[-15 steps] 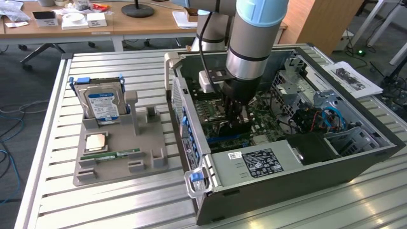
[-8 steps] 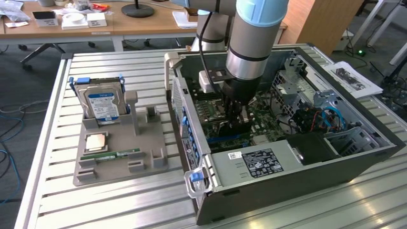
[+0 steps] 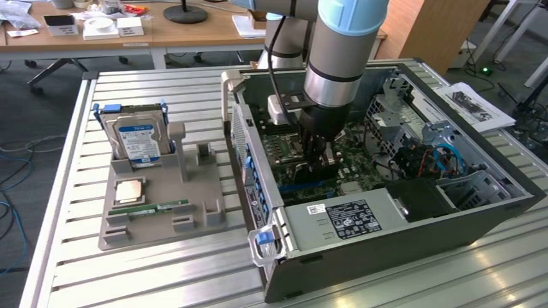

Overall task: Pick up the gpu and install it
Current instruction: 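Insert the gpu into the slot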

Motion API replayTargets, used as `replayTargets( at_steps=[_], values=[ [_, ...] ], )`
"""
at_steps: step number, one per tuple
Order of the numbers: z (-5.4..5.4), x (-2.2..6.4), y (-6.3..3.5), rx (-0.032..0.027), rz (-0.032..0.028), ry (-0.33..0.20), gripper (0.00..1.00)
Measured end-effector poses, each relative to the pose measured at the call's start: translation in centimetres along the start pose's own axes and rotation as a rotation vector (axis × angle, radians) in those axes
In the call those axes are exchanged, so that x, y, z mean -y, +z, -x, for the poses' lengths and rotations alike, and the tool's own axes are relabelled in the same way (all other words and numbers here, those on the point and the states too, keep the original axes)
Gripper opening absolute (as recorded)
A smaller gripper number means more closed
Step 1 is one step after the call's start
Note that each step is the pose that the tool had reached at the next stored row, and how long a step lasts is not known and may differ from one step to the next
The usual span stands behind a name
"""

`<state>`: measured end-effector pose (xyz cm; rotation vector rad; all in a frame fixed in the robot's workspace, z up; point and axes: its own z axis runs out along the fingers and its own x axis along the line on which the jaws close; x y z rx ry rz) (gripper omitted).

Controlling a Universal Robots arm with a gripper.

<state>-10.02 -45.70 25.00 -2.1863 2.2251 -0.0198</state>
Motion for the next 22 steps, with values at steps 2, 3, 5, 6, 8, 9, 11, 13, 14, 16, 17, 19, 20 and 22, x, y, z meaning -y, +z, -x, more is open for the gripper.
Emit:
replayTargets(
  at_steps=[2,3,5,6,8,9,11,13,14,16,17,19,20,22],
  values=[
    [0.00,0.00,0.00,0.0000,0.0000,0.000,0.27],
    [0.00,0.00,0.00,0.0001,0.0000,0.000,0.27],
    [0.00,0.00,0.00,0.0001,0.0000,0.000,0.27],
    [0.00,0.00,0.00,0.0000,0.0000,0.000,0.27],
    [0.00,0.00,0.00,0.0000,0.0000,0.000,0.27],
    [0.00,0.00,0.00,0.0000,0.0000,0.000,0.27],
    [0.00,0.00,0.00,0.0000,0.0000,0.000,0.27],
    [0.00,0.00,0.00,0.0001,0.0000,0.000,0.27],
    [0.00,0.00,0.01,-0.0001,0.0000,0.000,0.27],
    [0.00,0.00,0.05,-0.0002,0.0001,0.000,0.27],
    [0.00,0.00,0.06,-0.0002,0.0001,0.000,0.27],
    [0.00,0.00,0.07,-0.0001,0.0000,0.000,0.27],
    [0.00,0.00,0.07,0.0000,0.0000,0.000,0.27],
    [0.00,0.00,0.16,0.0004,-0.0002,0.000,0.27]
  ],
)
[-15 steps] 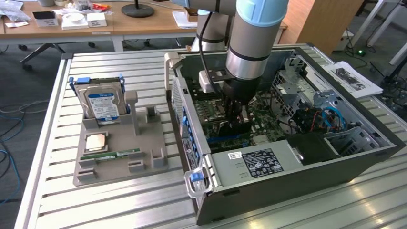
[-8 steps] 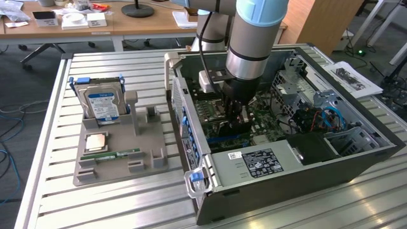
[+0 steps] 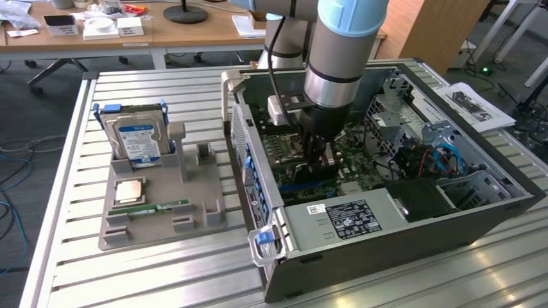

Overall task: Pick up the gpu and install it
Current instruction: 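Insert the gpu into the slot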

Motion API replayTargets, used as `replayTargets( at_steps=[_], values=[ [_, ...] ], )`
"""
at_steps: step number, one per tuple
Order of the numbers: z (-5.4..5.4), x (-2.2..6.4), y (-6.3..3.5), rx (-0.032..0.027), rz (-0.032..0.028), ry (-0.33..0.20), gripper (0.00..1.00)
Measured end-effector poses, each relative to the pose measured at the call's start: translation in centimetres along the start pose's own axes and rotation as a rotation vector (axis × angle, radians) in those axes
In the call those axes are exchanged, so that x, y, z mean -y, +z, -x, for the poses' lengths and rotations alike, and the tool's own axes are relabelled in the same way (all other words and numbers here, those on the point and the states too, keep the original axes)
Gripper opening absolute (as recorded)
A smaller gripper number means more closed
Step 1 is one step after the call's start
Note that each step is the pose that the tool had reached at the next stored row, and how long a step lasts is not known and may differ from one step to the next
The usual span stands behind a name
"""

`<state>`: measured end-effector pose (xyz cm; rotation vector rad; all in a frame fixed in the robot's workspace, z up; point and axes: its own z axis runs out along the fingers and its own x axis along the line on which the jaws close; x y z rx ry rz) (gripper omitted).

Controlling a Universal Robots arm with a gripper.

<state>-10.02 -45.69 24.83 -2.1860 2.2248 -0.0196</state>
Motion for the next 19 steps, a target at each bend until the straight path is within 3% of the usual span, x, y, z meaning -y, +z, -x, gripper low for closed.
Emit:
replayTargets(
  at_steps=[19],
  values=[
    [-0.01,-0.01,0.31,-0.0005,0.0003,0.000,0.27]
  ],
)
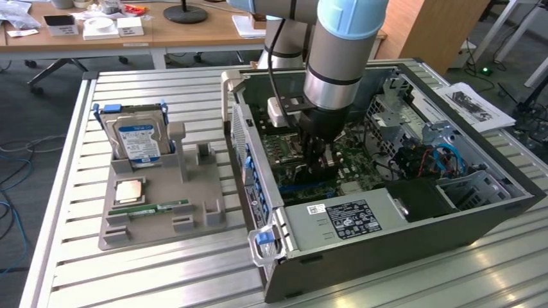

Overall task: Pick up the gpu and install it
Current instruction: 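Insert the gpu into the slot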

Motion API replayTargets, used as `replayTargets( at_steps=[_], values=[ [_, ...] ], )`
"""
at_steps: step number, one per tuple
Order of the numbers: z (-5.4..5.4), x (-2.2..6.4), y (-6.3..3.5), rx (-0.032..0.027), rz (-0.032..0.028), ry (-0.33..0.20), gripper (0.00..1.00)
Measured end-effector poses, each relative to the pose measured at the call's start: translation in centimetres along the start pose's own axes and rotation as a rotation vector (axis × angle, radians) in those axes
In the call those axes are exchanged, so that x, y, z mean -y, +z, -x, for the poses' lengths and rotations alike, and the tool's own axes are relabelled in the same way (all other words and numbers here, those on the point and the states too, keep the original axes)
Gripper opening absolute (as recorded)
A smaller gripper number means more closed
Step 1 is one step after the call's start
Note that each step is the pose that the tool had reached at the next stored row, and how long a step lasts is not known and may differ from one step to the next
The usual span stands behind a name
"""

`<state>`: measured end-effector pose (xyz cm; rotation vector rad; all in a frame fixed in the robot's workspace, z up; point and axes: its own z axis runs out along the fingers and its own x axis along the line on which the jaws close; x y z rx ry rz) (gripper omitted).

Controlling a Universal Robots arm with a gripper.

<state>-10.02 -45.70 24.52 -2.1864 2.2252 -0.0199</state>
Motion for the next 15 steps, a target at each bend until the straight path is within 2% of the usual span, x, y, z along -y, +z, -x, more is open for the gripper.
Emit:
replayTargets(
  at_steps=[15],
  values=[
    [-0.02,-0.02,0.09,0.0003,-0.0001,0.000,0.27]
  ],
)
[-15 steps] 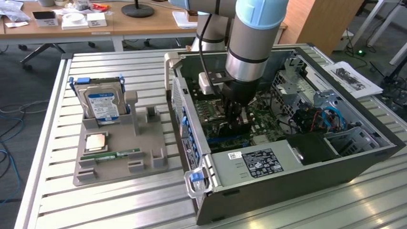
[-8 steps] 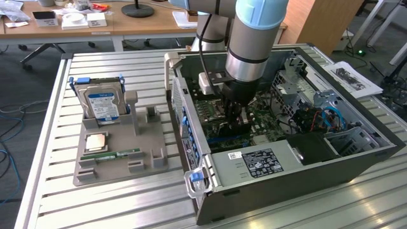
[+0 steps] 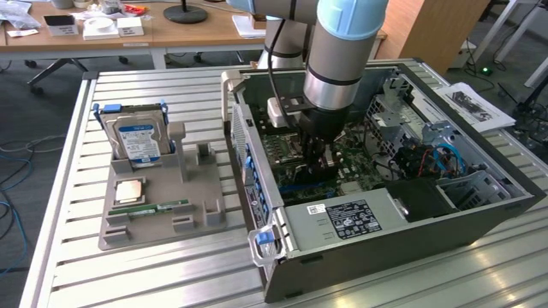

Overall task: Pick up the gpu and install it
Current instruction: 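Insert the gpu into the slot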

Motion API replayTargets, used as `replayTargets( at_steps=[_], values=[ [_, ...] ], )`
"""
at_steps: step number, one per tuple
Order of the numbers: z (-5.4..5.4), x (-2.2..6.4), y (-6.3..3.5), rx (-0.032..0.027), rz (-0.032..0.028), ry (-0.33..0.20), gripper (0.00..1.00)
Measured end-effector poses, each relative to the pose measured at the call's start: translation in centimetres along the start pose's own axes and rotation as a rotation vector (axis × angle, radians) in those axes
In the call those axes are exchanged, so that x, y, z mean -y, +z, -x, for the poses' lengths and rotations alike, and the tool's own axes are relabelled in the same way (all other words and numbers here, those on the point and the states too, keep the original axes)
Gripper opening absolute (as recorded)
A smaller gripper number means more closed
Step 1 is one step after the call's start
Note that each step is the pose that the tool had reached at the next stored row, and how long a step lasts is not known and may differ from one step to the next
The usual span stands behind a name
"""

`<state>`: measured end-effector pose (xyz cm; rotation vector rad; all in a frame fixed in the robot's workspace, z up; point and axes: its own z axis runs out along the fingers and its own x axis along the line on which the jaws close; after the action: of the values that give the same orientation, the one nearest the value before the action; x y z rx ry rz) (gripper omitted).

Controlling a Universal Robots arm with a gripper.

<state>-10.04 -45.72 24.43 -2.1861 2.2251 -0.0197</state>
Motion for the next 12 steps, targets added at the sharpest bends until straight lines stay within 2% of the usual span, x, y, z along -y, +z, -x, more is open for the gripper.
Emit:
replayTargets(
  at_steps=[12],
  values=[
    [-0.09,0.00,0.10,0.0003,0.0001,0.000,0.27]
  ],
)
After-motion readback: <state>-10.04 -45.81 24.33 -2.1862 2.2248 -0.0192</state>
